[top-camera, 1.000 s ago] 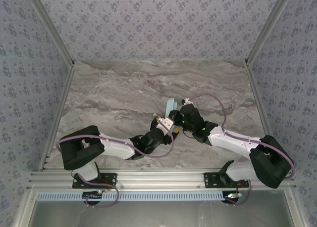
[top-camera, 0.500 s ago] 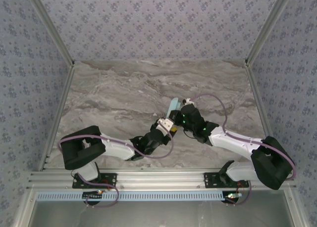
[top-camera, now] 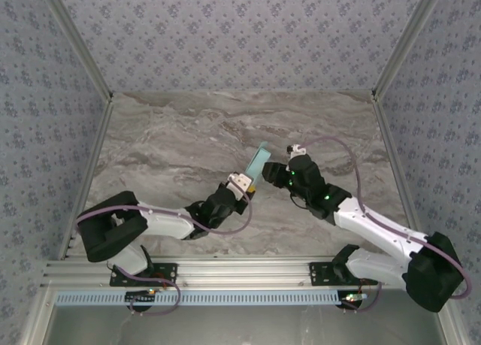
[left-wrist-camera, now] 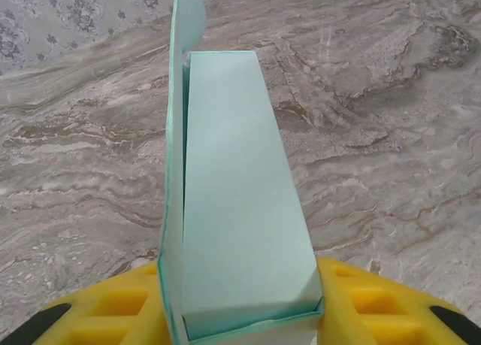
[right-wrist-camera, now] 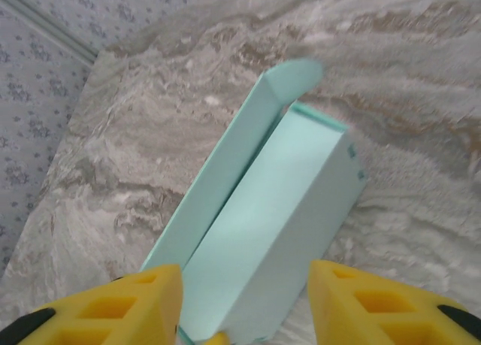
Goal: Fold the paper box
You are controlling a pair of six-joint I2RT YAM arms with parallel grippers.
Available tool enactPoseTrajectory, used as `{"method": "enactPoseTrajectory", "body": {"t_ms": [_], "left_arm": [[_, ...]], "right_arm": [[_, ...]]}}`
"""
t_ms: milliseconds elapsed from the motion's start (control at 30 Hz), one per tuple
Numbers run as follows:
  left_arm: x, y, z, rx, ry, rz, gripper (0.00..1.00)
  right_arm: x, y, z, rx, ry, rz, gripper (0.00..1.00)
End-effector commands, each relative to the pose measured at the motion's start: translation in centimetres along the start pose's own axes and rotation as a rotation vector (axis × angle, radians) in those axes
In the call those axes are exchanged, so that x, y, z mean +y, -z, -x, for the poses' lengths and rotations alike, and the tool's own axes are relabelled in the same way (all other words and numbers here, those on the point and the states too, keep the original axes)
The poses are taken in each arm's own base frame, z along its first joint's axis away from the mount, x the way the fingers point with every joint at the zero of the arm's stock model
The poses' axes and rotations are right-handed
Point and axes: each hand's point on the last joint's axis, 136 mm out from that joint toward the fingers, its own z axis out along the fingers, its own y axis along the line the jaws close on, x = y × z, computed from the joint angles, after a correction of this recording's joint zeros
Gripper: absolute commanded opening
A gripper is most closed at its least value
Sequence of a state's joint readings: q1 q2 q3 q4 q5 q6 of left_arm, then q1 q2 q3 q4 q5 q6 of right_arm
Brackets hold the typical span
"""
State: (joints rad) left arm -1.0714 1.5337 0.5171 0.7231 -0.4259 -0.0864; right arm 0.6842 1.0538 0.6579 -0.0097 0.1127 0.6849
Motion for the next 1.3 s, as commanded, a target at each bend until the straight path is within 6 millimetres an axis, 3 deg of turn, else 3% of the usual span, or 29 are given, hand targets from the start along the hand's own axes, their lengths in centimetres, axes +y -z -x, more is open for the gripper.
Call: {"method": "enactPoseTrajectory", "body": {"t_ms": [0, 200, 467, 600, 733, 1033, 1267], "left_arm": [[0.0, 0.6, 0.4, 0.011, -0.025, -0.073, 0.33], [1.5, 1.9, 1.7, 0.008, -0.032, -0.190, 0.28], [3.3, 3.3, 4.3, -0.015, -0.075, -0.370, 0.29], [4.6, 3.4, 5.2, 0.014, -0.076, -0.466, 0.28], [5.2, 3.0, 5.7, 0.032, -0.077, -0.595, 0.27], [4.7, 2.6, 4.6, 0.028, -0.167, -0.685, 0.28], [4.6, 2.6, 4.4, 0.019, -0.195, -0.695, 0.28]], "right_arm": [[-1.0, 1.2, 1.6, 0.005, 0.148, -0.028, 0.52], [-1.8, 0.9, 3.7, 0.074, 0.350, 0.061, 0.56], [-1.2, -2.2, 5.1, 0.149, 0.622, 0.241, 0.55], [-1.2, -2.8, 5.2, 0.178, 0.786, 0.288, 0.54], [-1.7, -2.8, 6.0, 0.154, 0.843, 0.332, 0.53], [-2.4, -3.7, 5.4, 0.254, 0.869, 0.424, 0.51], [-2.6, -4.4, 3.3, 0.342, 0.878, 0.471, 0.47]]}}
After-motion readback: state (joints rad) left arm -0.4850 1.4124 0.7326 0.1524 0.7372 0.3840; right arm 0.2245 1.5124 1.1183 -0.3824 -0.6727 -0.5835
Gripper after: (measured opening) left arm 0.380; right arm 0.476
